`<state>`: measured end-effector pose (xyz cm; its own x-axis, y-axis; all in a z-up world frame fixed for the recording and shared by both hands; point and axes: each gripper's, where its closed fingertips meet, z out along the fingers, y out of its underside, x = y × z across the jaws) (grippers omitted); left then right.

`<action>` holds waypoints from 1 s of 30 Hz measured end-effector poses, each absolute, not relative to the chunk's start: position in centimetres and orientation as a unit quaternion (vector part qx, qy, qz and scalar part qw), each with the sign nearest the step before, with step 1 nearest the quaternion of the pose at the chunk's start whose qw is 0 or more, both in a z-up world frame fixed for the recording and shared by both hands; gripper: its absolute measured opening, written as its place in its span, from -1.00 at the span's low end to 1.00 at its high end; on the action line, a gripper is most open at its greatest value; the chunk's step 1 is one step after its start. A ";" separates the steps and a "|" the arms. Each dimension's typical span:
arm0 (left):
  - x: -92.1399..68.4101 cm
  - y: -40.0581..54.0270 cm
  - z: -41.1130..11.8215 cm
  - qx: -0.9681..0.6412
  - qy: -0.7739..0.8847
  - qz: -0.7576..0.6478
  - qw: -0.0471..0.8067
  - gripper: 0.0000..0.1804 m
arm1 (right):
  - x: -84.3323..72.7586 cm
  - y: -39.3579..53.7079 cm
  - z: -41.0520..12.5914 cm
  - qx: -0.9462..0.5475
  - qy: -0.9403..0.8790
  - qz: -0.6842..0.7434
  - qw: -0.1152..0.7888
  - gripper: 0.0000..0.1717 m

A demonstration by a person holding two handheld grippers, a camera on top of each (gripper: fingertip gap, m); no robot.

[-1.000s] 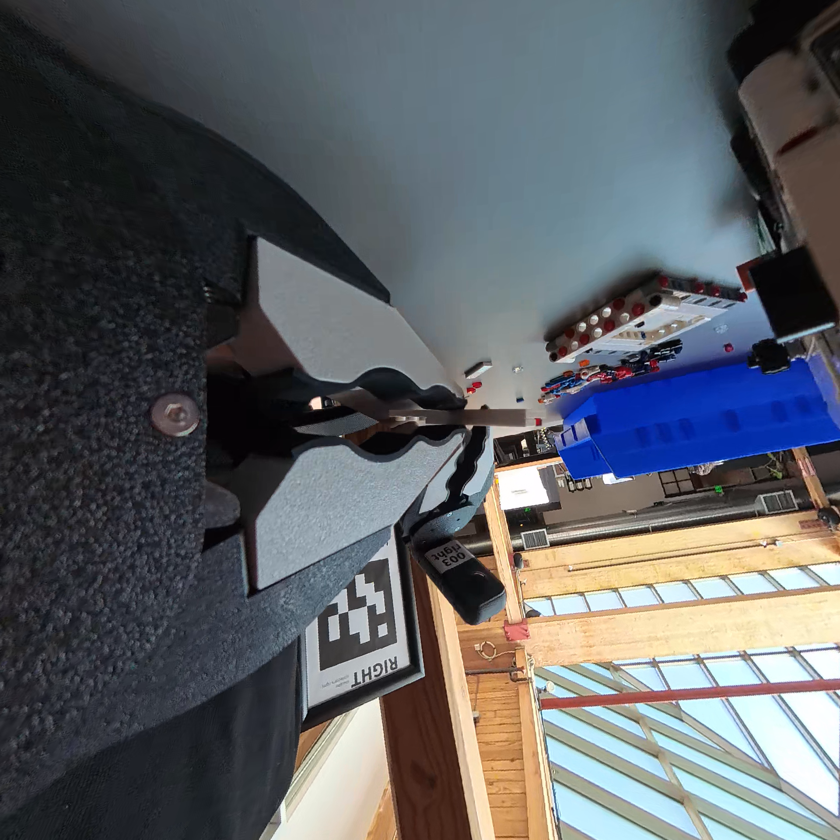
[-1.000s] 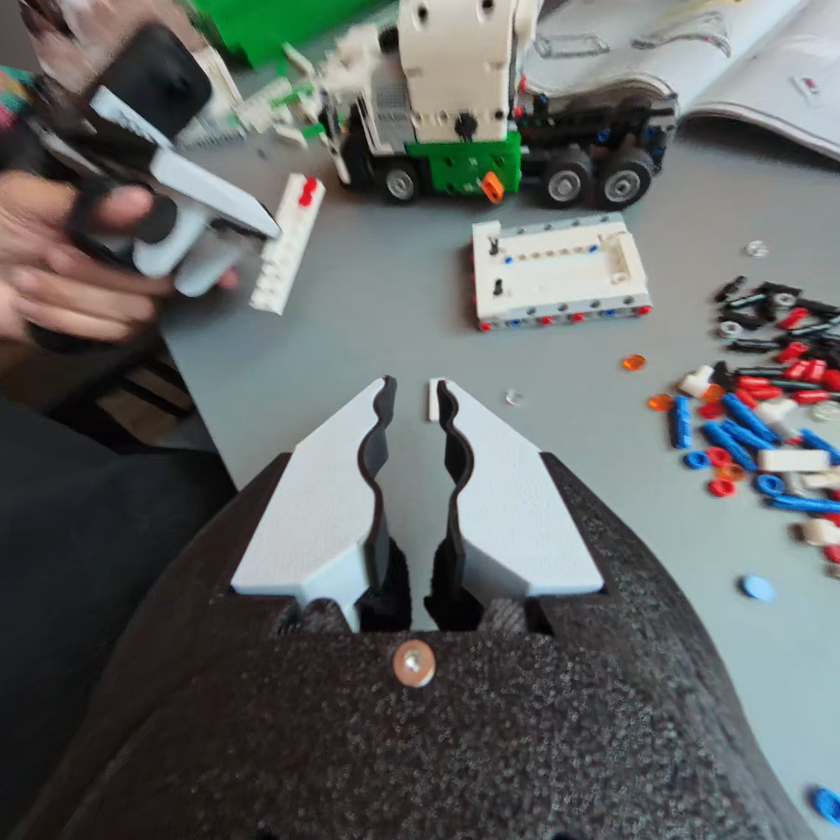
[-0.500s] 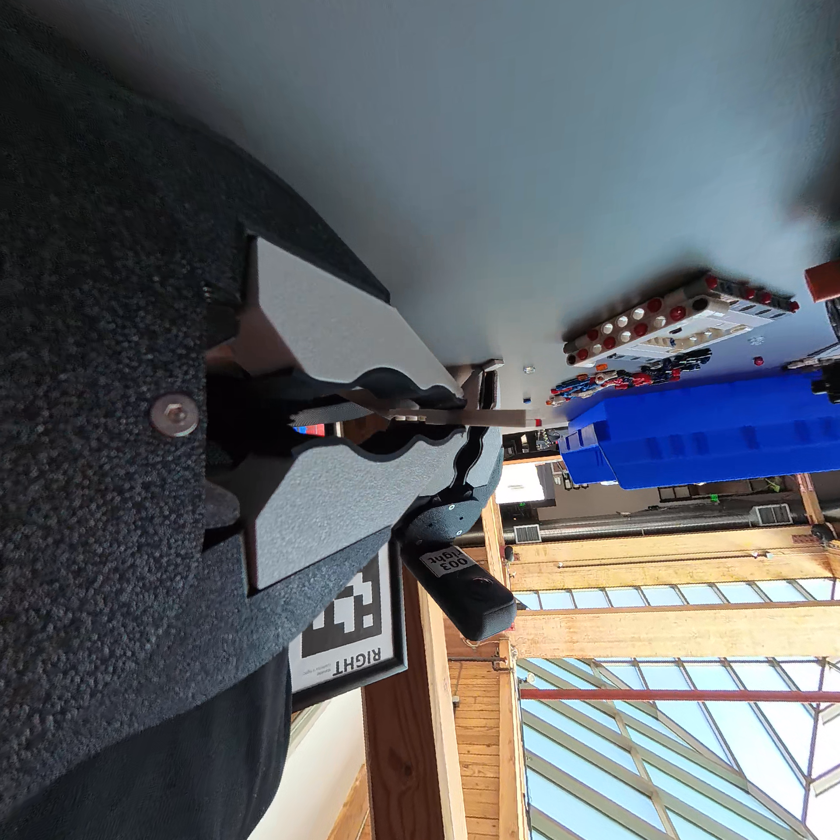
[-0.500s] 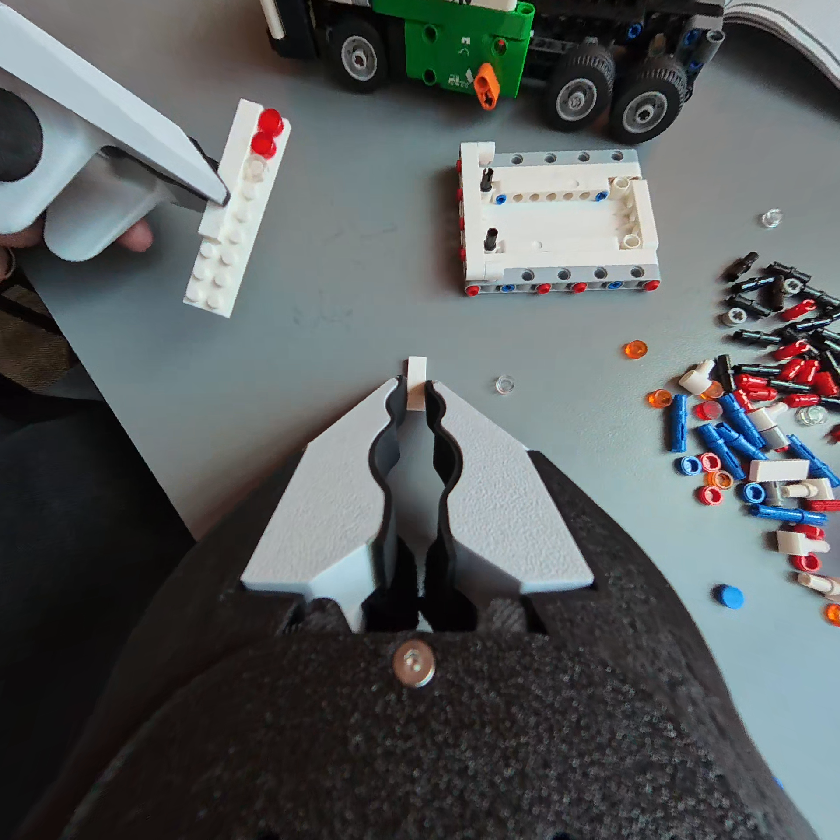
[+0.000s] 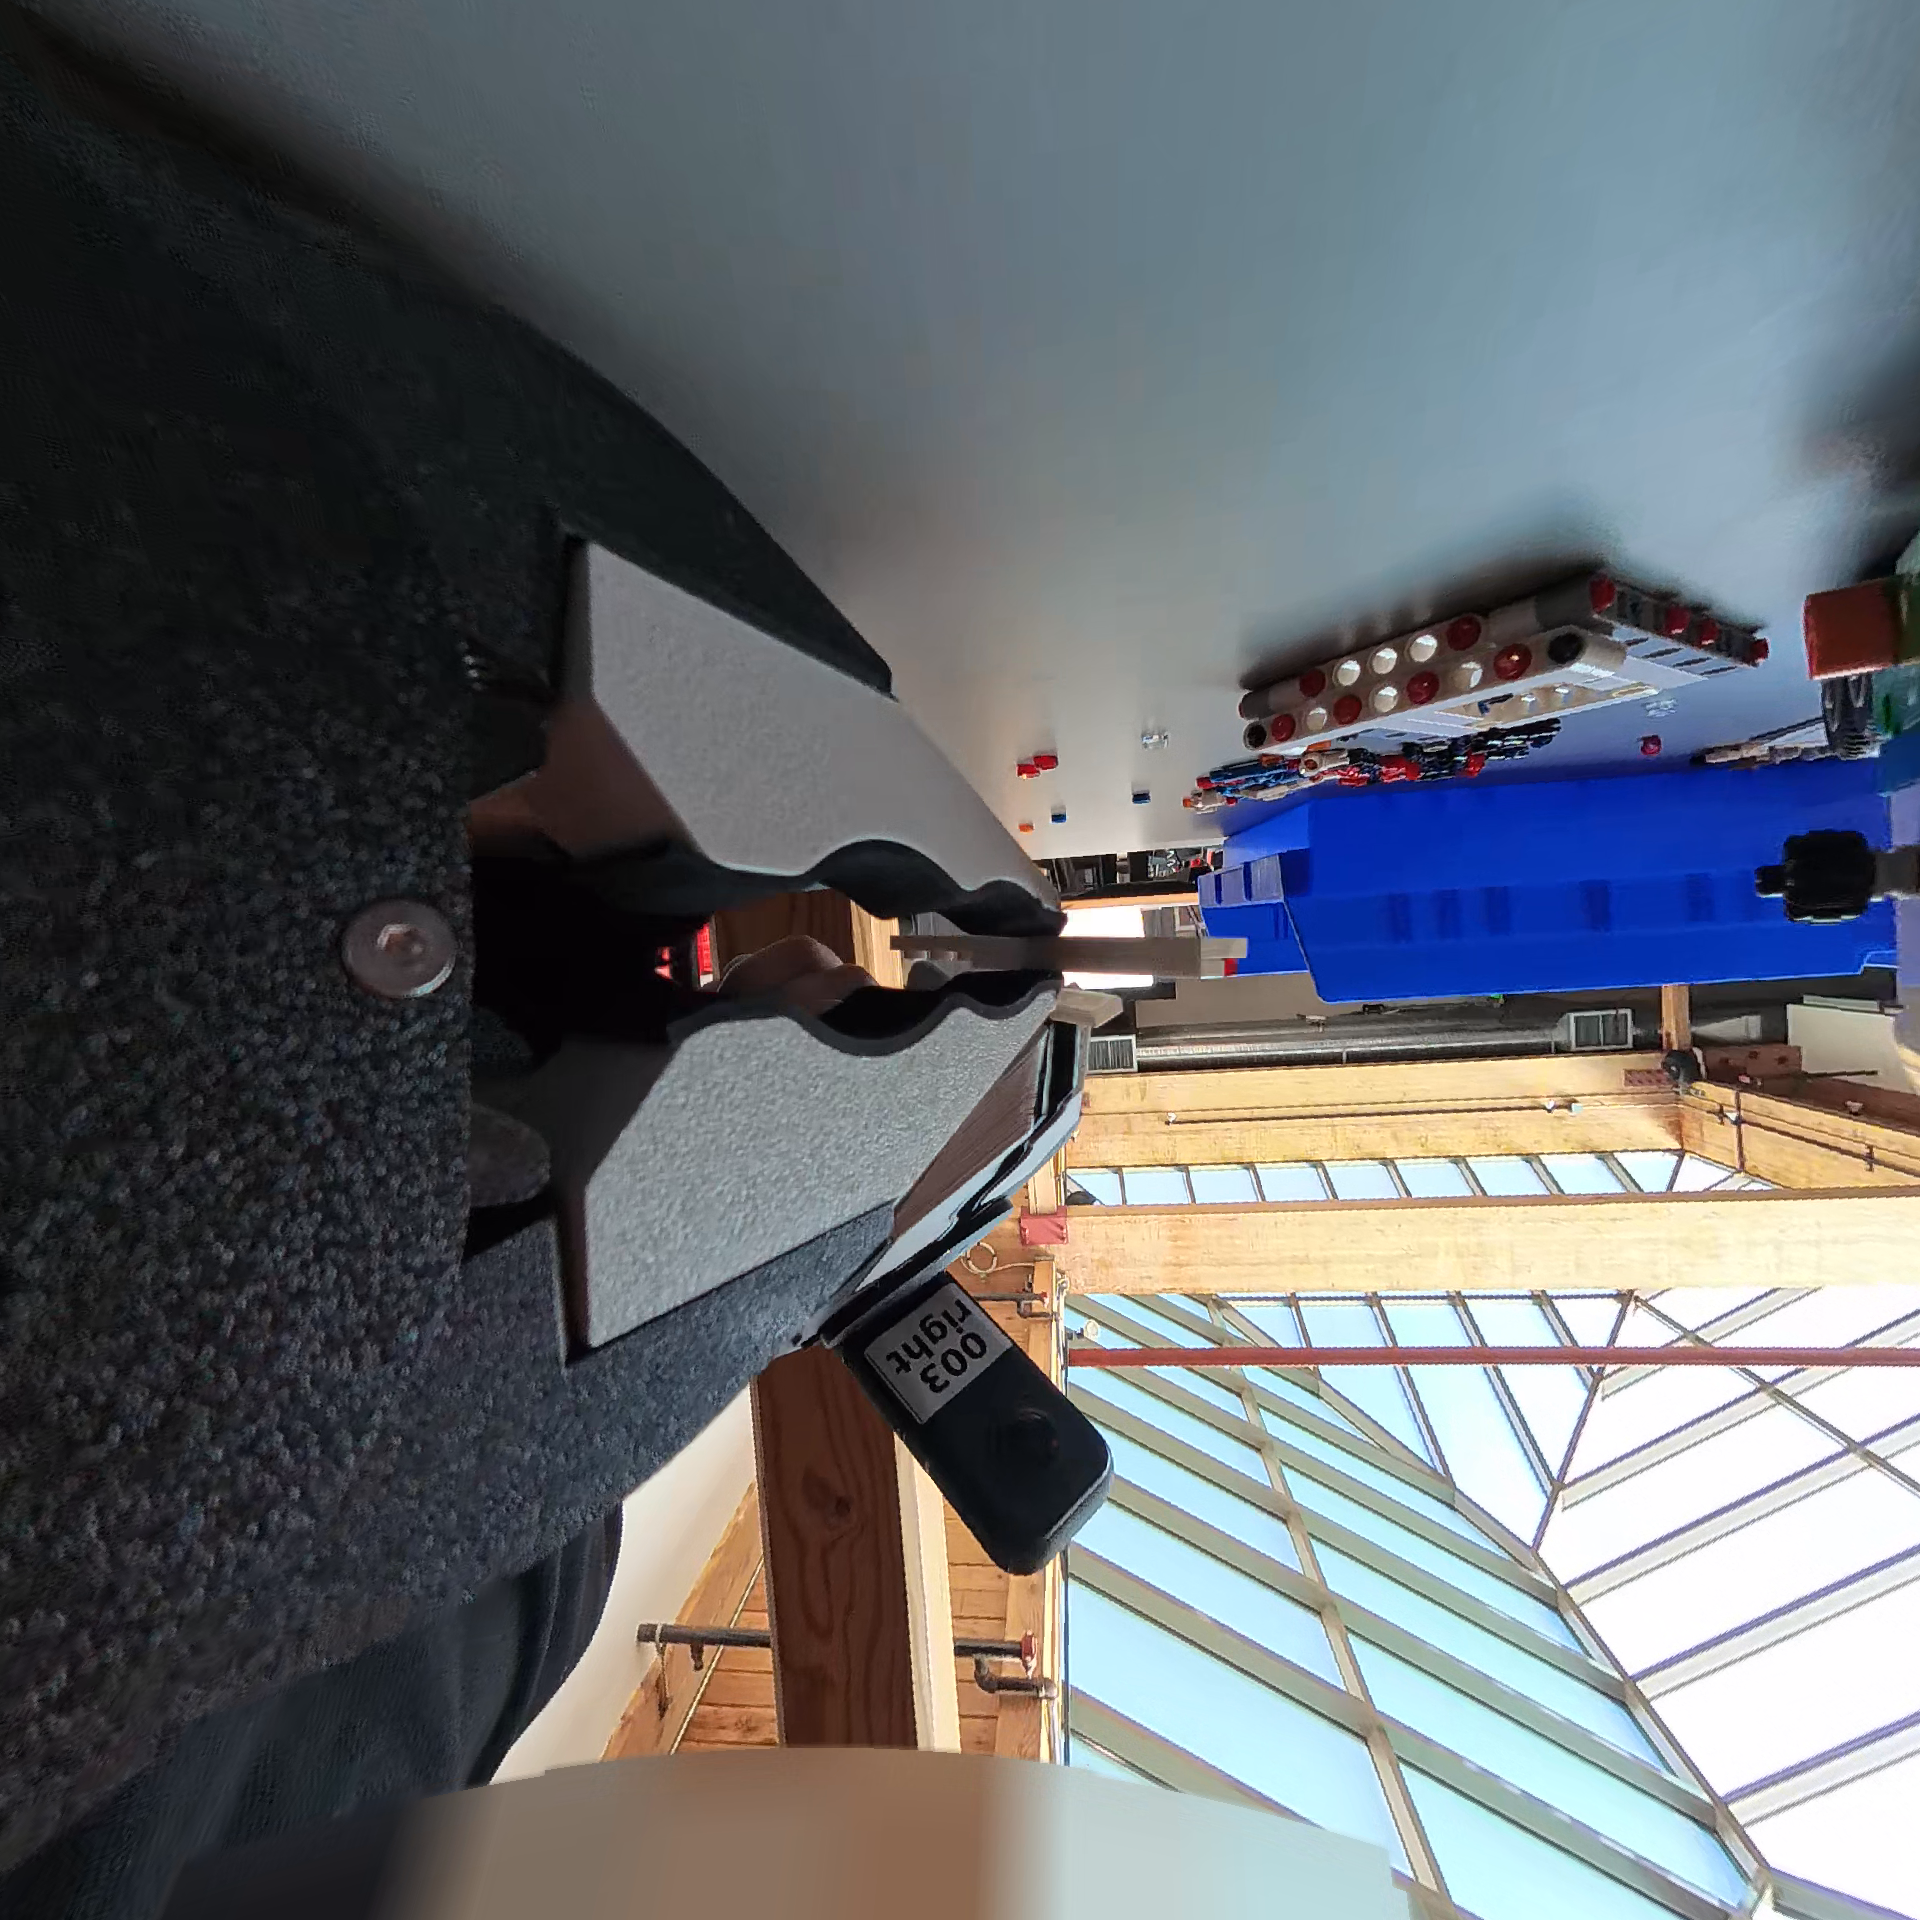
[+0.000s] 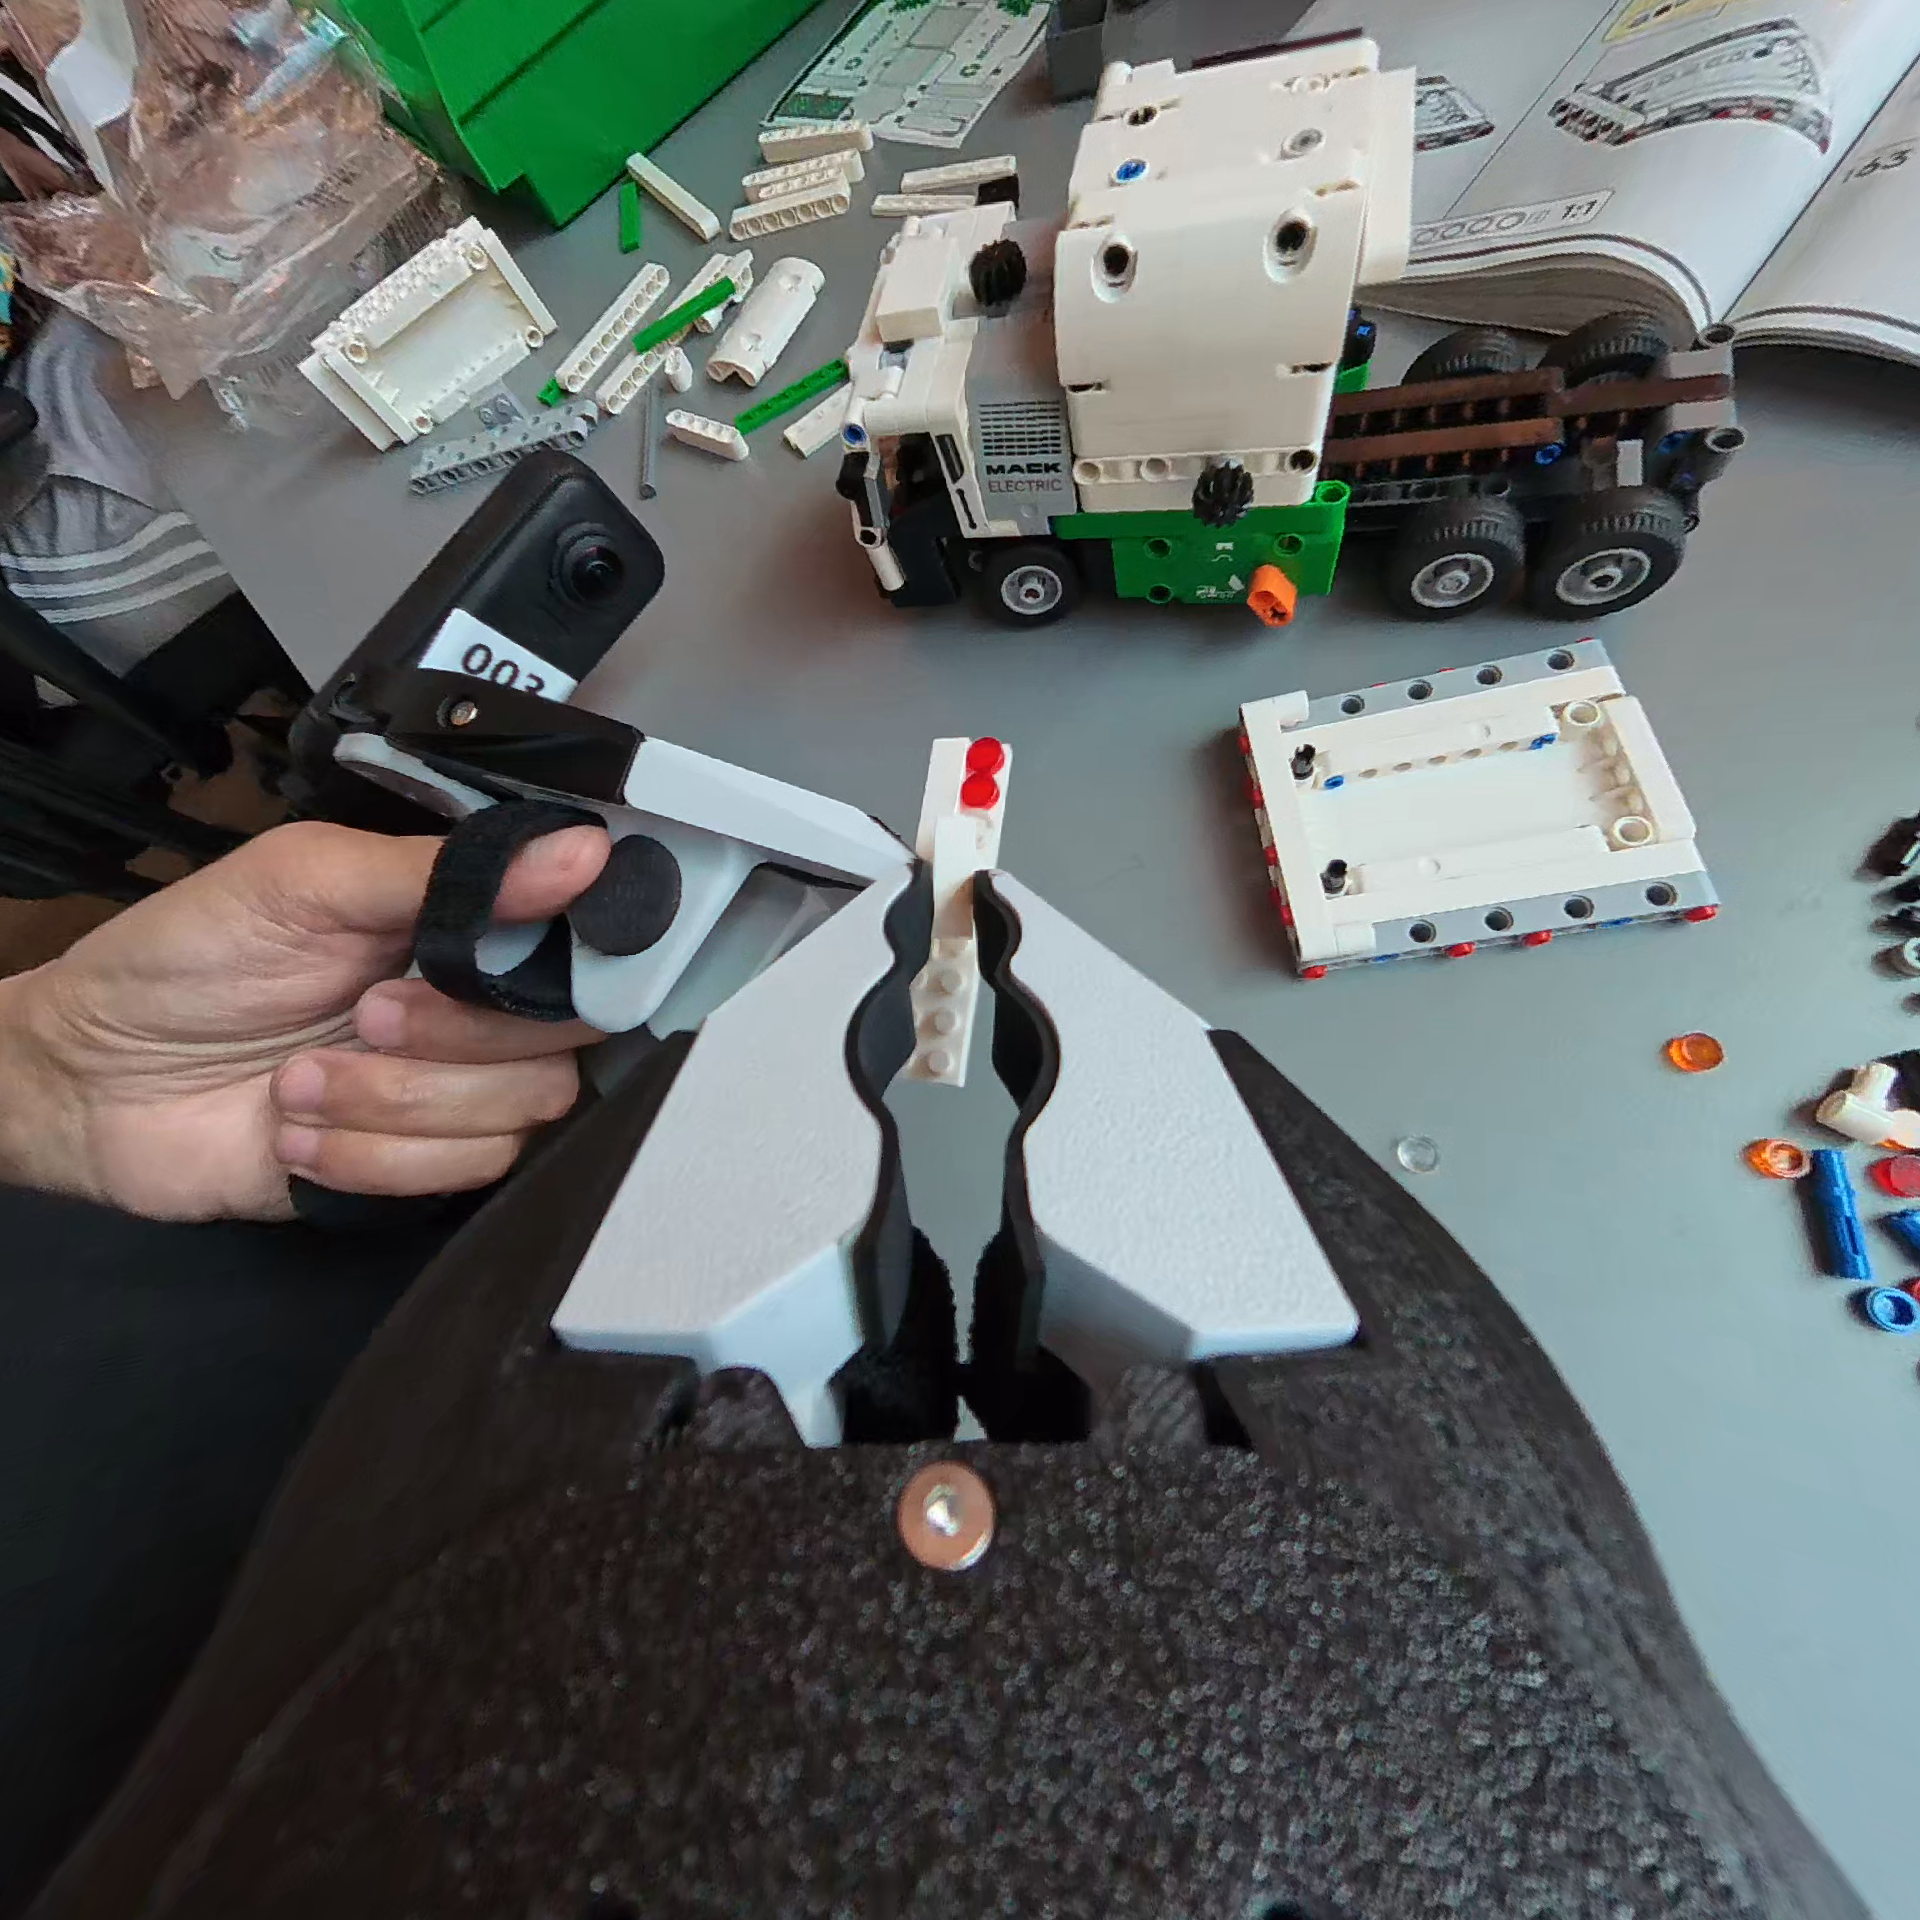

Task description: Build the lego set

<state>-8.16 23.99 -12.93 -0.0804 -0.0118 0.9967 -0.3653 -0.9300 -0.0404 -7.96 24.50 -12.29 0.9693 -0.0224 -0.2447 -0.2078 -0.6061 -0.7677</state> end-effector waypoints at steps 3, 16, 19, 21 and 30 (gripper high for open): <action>-8.3 24.3 -12.8 0.661 -0.134 0.727 0.126 -0.94 | -8.3 24.7 -12.5 -0.892 0.072 0.119 0.429 -0.93; -8.7 24.8 -12.2 0.643 -0.118 0.743 0.143 -0.95 | -8.7 25.0 -12.2 -0.895 0.076 0.117 0.423 -0.90; -8.7 24.9 -12.1 0.642 -0.117 0.744 0.145 -0.95 | -8.8 25.1 -12.1 -0.895 0.076 0.118 0.423 -0.88; -8.7 25.0 -12.1 0.640 -0.115 0.745 0.148 -0.94 | -8.9 25.1 -12.0 -0.894 0.076 0.119 0.425 -0.88; -8.9 25.0 -12.1 0.640 -0.112 0.745 0.152 -0.94 | -9.0 25.1 -12.0 -0.894 0.075 0.113 0.427 -0.91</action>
